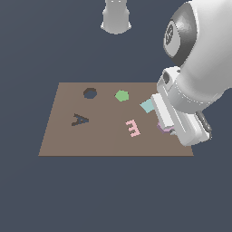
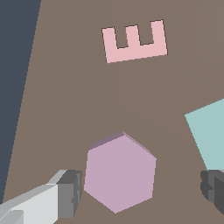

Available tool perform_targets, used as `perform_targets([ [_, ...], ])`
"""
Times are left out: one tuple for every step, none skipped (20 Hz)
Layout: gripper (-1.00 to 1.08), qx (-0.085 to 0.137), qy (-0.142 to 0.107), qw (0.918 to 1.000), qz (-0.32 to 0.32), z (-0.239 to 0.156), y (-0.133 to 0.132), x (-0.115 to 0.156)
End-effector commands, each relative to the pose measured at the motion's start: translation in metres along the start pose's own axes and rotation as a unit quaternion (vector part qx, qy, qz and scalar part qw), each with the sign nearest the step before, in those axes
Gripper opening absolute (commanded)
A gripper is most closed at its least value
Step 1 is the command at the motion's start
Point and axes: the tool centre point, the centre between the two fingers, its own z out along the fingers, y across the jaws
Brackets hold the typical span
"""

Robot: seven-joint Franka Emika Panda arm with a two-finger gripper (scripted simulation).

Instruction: Insert a designated object into the corresponding slot on a board.

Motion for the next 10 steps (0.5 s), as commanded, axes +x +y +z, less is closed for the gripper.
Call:
perform_targets([
  [1.0,0.0,0.001,0.9998,0.021,0.0027,-0.0049,-0.0007],
  [1.0,0.0,0.001,0.9996,0.027,0.0036,-0.0065,-0.0009],
  [1.0,0.0,0.001,0.9995,0.033,0.0044,-0.0079,-0.0011],
  [1.0,0.0,0.001,0.9993,0.038,0.0051,-0.0091,-0.0012],
  [1.0,0.001,0.001,0.9991,0.042,0.0057,-0.0102,-0.0013],
  [1.0,0.001,0.002,0.9989,0.046,0.0062,-0.0111,-0.0013],
  [1.0,0.001,0.002,0.9988,0.049,0.0066,-0.0119,-0.0013],
  [1.0,0.001,0.002,0.9987,0.052,0.007,-0.0125,-0.0013],
  [1.0,0.001,0.002,0.9986,0.053,0.0072,-0.0129,-0.0014],
  [1.0,0.001,0.002,0.9985,0.054,0.0073,-0.0132,-0.0014],
])
